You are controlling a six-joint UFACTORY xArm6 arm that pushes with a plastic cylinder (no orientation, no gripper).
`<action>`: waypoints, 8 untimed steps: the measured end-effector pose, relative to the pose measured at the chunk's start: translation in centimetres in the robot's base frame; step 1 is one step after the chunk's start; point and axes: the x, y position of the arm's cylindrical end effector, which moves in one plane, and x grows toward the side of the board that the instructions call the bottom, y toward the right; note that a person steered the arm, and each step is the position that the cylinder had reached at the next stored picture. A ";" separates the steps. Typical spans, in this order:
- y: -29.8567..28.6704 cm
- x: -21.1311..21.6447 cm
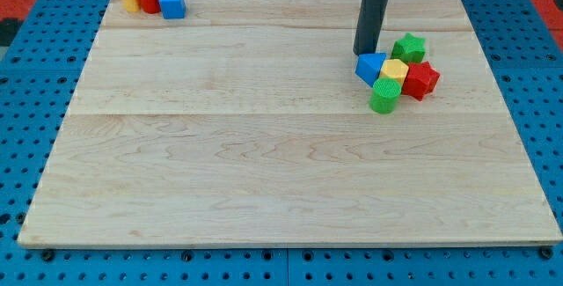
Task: Slide the blue cube to the center
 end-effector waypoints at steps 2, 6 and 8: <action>-14.2 -9.9; -29.8 -10.2; -30.0 -5.1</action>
